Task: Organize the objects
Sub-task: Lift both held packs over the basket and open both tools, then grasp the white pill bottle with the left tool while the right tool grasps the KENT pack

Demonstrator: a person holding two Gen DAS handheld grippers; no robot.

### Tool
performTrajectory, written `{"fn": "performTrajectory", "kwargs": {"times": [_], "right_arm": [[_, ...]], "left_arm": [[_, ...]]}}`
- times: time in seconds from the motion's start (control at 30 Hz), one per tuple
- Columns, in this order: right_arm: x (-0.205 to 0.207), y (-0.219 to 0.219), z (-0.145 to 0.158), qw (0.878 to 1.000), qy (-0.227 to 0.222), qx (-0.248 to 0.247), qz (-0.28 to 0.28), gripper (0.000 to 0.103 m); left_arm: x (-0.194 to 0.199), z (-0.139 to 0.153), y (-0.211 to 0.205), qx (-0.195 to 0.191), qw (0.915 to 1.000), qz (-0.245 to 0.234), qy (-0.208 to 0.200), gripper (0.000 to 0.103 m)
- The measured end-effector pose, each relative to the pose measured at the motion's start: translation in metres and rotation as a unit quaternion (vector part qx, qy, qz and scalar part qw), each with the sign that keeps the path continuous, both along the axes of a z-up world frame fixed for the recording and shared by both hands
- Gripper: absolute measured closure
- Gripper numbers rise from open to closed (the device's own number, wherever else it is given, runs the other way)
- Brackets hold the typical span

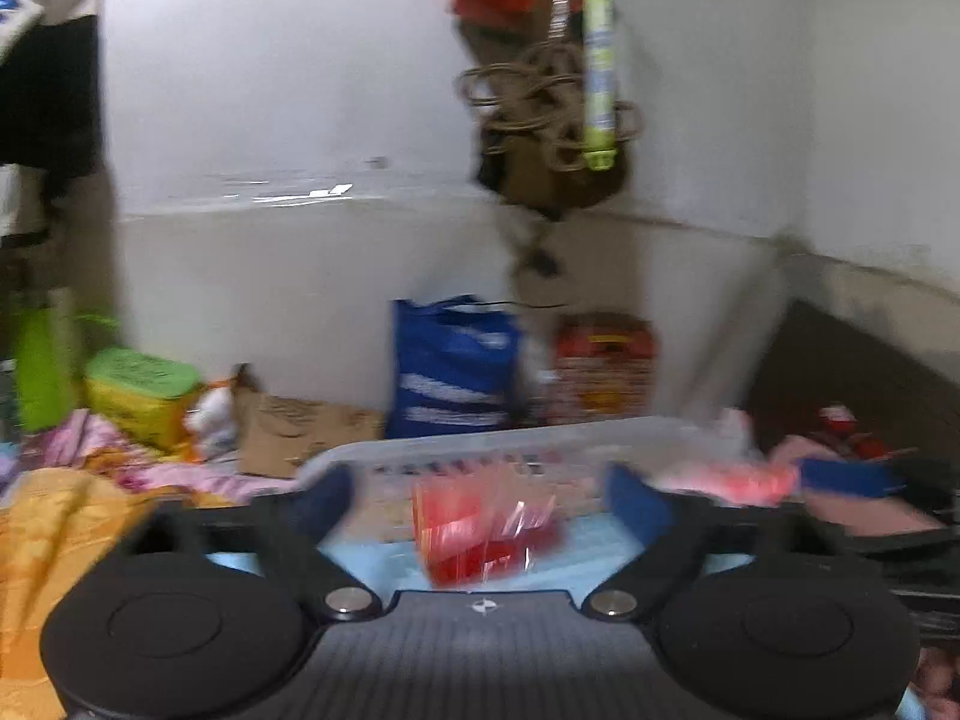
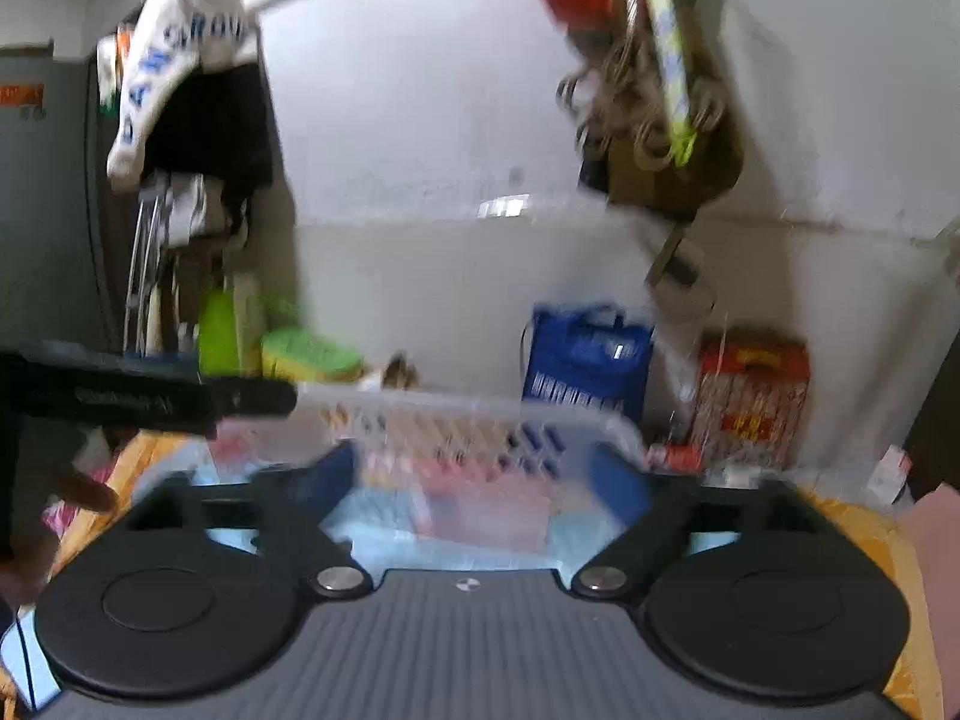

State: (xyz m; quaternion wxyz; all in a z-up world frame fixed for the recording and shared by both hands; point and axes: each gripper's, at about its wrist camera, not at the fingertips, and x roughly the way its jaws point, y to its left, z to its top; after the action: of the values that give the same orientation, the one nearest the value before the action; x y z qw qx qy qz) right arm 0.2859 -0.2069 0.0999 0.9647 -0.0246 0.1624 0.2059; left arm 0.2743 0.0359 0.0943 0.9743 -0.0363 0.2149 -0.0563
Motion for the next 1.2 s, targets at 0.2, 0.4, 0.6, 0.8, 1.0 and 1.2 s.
{"fn": "performTrajectory", "kwargs": {"times": [0.2, 0.4, 0.6, 0.8, 1.0, 1.2], "right_arm": [[-0.080, -0.036, -0.026, 0.997, -0.046, 0.061, -0.031, 0.000], [-0.129, -0.044, -0.114, 0.993, -0.029, 0.081, -0.077, 0.000], [-0.126, -0.031, -0.140, 0.995, -0.012, 0.046, -0.091, 0.000], [-0.118, -0.027, -0.139, 0.994, -0.001, 0.028, -0.105, 0.001], [-0.112, -0.010, -0.144, 0.995, 0.008, -0.007, -0.095, 0.021], [-0.107, -0.002, -0.150, 0.995, 0.007, -0.023, -0.093, 0.035]], "left_arm": [[-0.077, -0.013, 0.006, -0.024, 0.9980, -0.006, -0.059, 0.005], [-0.147, -0.090, -0.001, -0.039, 0.9958, -0.019, -0.081, 0.000], [-0.155, -0.139, -0.009, -0.046, 0.9959, -0.014, -0.077, 0.000], [-0.146, -0.142, -0.012, -0.052, 0.9964, -0.023, -0.063, 0.000], [-0.143, -0.153, -0.017, -0.036, 0.9980, -0.027, -0.045, 0.000], [-0.142, -0.157, -0.018, -0.026, 0.9984, -0.019, -0.047, 0.000]]}}
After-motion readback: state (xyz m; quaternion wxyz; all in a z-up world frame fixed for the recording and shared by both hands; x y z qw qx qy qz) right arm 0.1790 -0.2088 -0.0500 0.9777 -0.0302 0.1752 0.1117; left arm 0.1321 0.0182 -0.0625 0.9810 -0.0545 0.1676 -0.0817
